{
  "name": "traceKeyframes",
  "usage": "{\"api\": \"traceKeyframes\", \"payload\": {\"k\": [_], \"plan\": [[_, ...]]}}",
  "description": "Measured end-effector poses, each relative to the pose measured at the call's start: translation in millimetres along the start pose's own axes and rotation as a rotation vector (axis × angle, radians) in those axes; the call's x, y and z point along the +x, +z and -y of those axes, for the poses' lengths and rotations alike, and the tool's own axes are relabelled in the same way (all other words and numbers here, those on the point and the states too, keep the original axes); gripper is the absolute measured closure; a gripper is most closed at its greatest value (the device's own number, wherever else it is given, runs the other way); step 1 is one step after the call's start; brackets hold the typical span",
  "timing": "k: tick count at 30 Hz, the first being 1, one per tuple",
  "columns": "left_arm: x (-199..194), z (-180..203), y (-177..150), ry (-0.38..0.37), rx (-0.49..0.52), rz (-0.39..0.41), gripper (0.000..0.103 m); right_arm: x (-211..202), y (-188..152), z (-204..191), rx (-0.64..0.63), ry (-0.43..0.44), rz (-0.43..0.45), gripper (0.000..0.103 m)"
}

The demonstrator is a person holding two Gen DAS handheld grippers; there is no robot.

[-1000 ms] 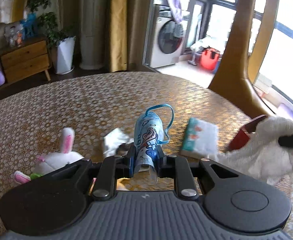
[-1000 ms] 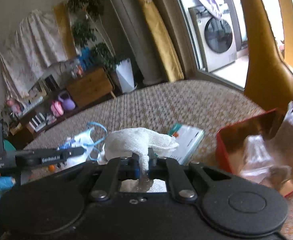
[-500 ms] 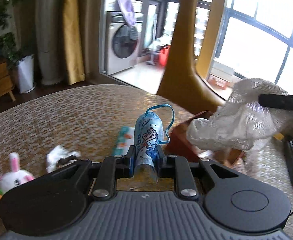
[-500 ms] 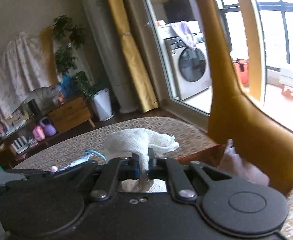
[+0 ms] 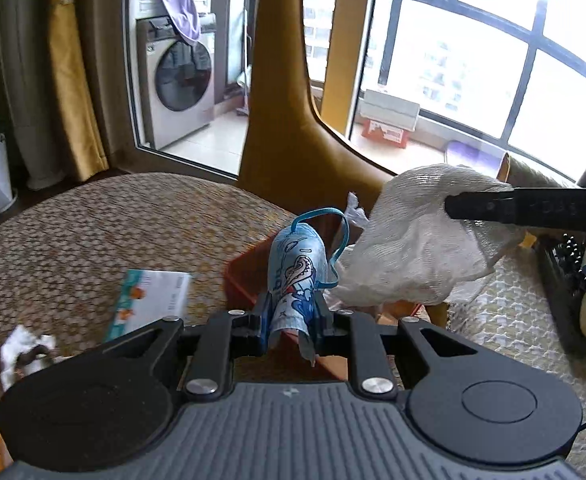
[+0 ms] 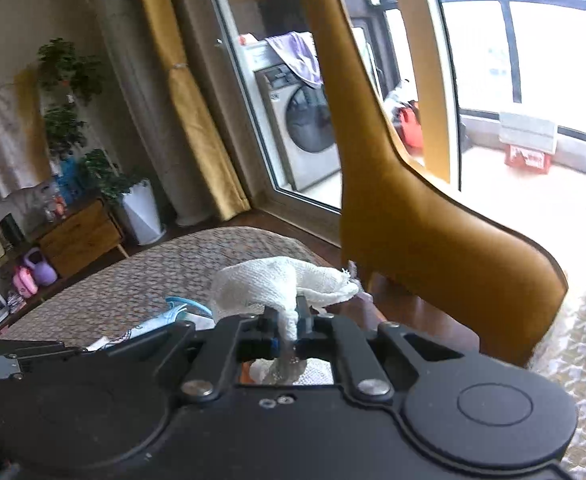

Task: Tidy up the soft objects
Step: 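Carry the gauze cloth and blue mask with both grippers into the red tray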

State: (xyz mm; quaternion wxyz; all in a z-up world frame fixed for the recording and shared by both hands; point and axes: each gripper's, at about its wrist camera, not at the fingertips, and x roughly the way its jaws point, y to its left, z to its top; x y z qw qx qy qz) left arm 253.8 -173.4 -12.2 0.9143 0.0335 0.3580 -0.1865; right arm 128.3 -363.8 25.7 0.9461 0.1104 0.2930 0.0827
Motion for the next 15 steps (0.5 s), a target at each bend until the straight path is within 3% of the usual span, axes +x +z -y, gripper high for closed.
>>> {"api": "traceKeyframes", "payload": {"k": [15], "plan": [[102.1,7.1,11.8,0.026,0.012,-0.103,0.083,71.6,-20.5,29.6,0.013,-0.050,-0.103,0.096]]}}
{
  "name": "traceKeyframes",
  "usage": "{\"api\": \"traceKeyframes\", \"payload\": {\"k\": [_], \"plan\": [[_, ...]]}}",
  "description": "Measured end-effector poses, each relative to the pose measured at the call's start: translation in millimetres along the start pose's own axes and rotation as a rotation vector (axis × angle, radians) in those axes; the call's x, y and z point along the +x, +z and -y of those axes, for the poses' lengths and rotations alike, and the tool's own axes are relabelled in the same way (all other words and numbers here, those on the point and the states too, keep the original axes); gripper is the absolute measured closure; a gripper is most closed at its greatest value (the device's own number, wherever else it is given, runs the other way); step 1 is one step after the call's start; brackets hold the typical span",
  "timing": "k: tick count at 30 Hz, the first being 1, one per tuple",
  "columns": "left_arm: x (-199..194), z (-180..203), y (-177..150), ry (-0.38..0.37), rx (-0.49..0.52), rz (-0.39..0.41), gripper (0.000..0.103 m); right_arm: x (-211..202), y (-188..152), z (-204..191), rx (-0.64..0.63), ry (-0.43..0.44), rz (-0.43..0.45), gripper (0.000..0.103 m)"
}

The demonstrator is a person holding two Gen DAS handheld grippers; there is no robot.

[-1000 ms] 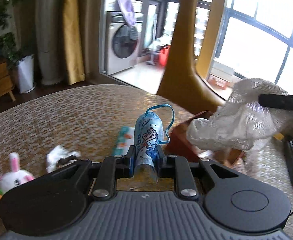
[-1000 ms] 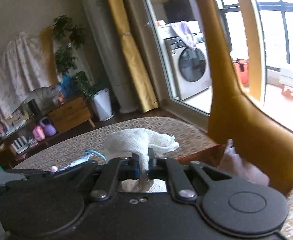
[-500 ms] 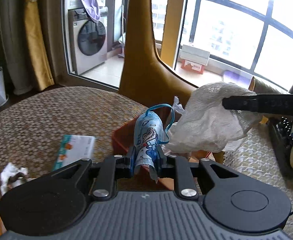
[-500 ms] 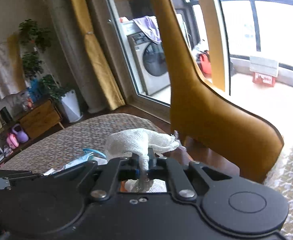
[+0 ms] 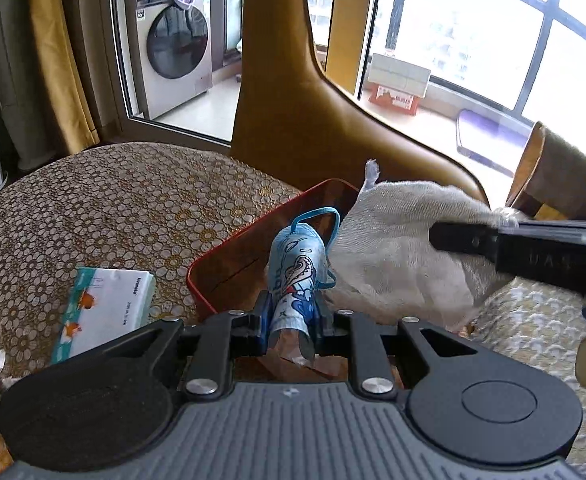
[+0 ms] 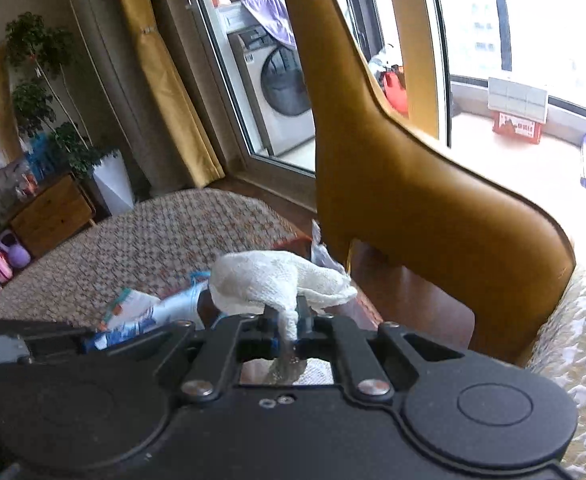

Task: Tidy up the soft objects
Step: 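Carry the gauze cloth and blue mask with both grippers into the red tray, then open both grippers to drop the gauze cloth and blue mask into the tray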

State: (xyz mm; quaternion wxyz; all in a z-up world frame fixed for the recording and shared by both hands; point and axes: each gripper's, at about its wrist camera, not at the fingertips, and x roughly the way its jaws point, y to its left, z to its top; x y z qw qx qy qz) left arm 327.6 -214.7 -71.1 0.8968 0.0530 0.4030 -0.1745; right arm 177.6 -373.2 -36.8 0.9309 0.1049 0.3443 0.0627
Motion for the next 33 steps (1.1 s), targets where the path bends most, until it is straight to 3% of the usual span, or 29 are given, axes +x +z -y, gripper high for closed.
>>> {"api": "traceKeyframes", "payload": {"k": [12,23,28,30,33], "plan": [[39.2,-4.3,0.4,-0.013,-0.013,-0.068,0.083,35.5,-26.2,0.8,-0.085,-0.005,-0.119,0.096],[42.4,-2.6,-0.7,0.011,-0.004,-0.084,0.082,29.8,-33.3,-11.7,-0.198,-0.020,-0.123,0.093],[36.2,-5.2,1.9,0.007,-0.016,-0.075,0.080,24.5,-31.2,-10.9,-0.205,-0.027,-0.128,0.076],[32.3,-6.4,3.5,0.005,-0.020,-0.063,0.080,21.0,-30.7,-10.3,-0.203,-0.026,-0.116,0.061],[26.1,-7.6,5.6,0.006,-0.022,-0.050,0.080,15.4,-29.6,-11.2,-0.207,-0.024,-0.095,0.054]]}}
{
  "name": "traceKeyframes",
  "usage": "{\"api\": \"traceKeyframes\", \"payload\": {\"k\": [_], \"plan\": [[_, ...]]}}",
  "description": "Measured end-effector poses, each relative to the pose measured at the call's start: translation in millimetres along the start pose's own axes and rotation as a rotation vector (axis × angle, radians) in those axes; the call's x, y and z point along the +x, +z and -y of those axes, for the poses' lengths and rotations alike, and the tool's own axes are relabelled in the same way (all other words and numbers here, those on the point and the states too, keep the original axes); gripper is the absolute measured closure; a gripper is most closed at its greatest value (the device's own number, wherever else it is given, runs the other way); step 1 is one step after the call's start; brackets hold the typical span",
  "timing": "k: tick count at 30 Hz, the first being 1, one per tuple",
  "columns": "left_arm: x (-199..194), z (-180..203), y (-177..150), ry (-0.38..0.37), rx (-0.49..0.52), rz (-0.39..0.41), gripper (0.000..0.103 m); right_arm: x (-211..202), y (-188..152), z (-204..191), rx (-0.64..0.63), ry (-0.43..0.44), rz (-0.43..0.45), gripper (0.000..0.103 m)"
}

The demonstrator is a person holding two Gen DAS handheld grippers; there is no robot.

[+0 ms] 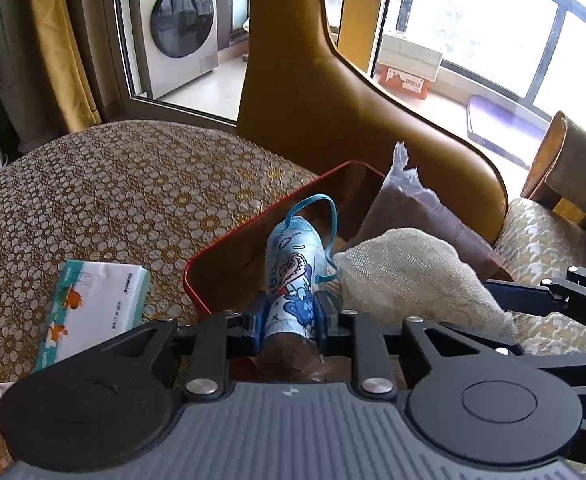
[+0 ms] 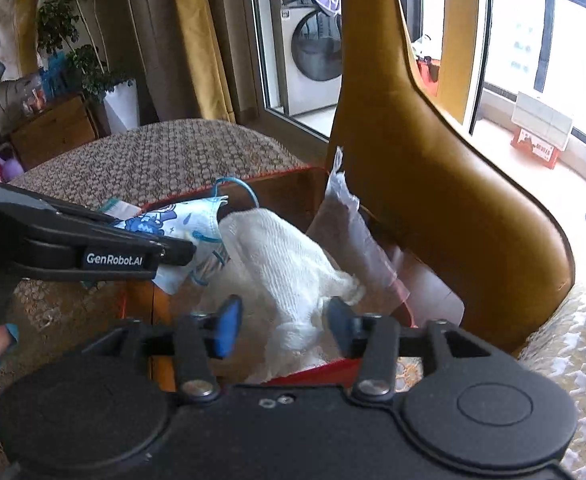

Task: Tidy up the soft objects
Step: 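Open both grippers to drop the gauze cloth and blue mask into the tray, then move both grippers back over the table toward the white mask and yellow plush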

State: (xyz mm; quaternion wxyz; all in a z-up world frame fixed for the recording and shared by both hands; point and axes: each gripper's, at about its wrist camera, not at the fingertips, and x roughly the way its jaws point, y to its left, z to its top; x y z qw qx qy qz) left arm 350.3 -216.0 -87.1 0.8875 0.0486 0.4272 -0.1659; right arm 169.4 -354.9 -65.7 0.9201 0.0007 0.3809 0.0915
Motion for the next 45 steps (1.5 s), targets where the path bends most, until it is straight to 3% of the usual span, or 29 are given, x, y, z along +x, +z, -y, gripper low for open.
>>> {"api": "traceKeyframes", "payload": {"k": [2,3,4,6,18,22,33,36,42,45], "plan": [[-2.8,0.0,1.3,-0.001,0.004,0.002,0.076,-4.5,1.8,-0.3,0.001,0.000,0.007,0.053],[-3.4,0.2,1.7,-0.007,0.008,0.000,0.066,-6.8,2.7,0.0,0.004,0.001,0.011,0.051],[-3.7,0.5,1.7,-0.010,0.010,0.000,0.047,-8.8,3.3,0.5,0.007,0.002,0.014,0.050],[-6.0,1.5,0.9,-0.012,0.013,0.017,0.038,-13.3,3.9,-0.4,0.007,0.000,0.021,0.049],[-48.1,-3.2,-8.3,-0.003,0.028,0.064,0.034,-55.5,2.3,-7.3,0.028,0.042,0.069,0.039],[-72.7,-8.2,-19.4,0.004,0.030,0.081,0.034,-73.0,1.9,-14.2,0.040,0.065,0.093,0.030],[-144.9,-26.9,-48.3,0.014,0.035,0.146,0.034,-109.0,-3.4,-56.7,0.033,0.130,0.135,0.023],[-162.6,-36.4,-58.8,0.018,0.037,0.164,0.028,-117.0,-6.4,-69.7,0.035,0.155,0.145,0.017],[-193.6,-57.9,-83.9,0.040,0.034,0.201,0.027,-127.1,-7.0,-93.6,0.032,0.179,0.168,0.003],[-205.2,-71.6,-95.8,0.046,0.018,0.210,0.025,-131.1,-9.4,-106.2,0.031,0.191,0.176,0.001]]}}
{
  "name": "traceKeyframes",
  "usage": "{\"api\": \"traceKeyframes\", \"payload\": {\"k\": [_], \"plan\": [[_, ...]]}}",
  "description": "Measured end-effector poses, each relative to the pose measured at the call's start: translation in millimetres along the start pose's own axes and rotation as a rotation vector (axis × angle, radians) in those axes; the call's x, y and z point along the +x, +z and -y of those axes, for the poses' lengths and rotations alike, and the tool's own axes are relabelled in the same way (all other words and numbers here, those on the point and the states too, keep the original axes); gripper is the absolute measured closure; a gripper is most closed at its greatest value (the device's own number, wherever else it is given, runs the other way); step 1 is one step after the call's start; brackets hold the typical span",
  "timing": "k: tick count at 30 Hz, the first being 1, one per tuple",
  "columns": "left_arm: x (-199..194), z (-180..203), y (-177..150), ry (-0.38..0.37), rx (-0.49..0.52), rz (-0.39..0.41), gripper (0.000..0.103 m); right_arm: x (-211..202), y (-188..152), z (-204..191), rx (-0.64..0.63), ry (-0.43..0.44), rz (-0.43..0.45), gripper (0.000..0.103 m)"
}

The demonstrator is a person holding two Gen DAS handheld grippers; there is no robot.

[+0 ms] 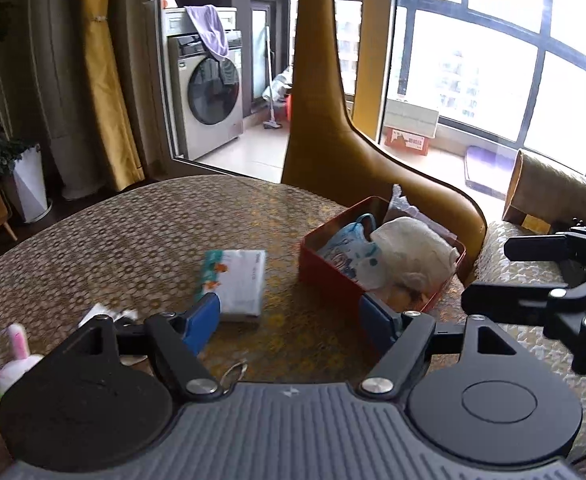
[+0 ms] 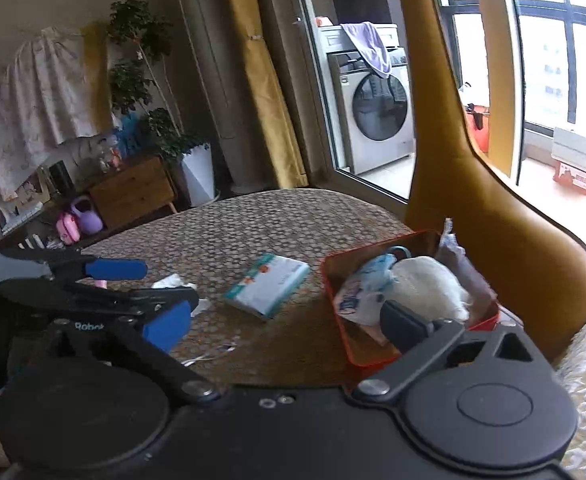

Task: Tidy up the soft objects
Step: 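Move both grippers back over the table toward the white mask and yellow plush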

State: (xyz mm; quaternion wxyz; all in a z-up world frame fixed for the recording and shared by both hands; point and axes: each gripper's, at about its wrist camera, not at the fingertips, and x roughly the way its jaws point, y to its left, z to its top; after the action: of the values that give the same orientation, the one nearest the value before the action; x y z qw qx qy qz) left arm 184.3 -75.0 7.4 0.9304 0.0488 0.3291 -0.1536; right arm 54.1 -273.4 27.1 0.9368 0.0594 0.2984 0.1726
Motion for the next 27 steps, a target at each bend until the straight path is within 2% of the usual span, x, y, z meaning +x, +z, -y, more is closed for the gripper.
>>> {"api": "traceKeyframes", "payload": {"k": [2,17,27], "plan": [[-8.4,-10.0,-6.0,0.003,-0.018,0.006,0.021,-1.4,-1.9,-7.2,0.000,0.010,0.001,0.001],[-44.9,-97.5,-44.7,0.044,-0.166,0.030,0.014,17.3,-19.1,-54.5,0.014,0.106,-0.043,0.001],[-40.5,-144.4,-84.0,0.095,-0.234,0.001,0.014,47.5,-34.8,-89.2,-0.098,0.170,-0.117,0.001]]}}
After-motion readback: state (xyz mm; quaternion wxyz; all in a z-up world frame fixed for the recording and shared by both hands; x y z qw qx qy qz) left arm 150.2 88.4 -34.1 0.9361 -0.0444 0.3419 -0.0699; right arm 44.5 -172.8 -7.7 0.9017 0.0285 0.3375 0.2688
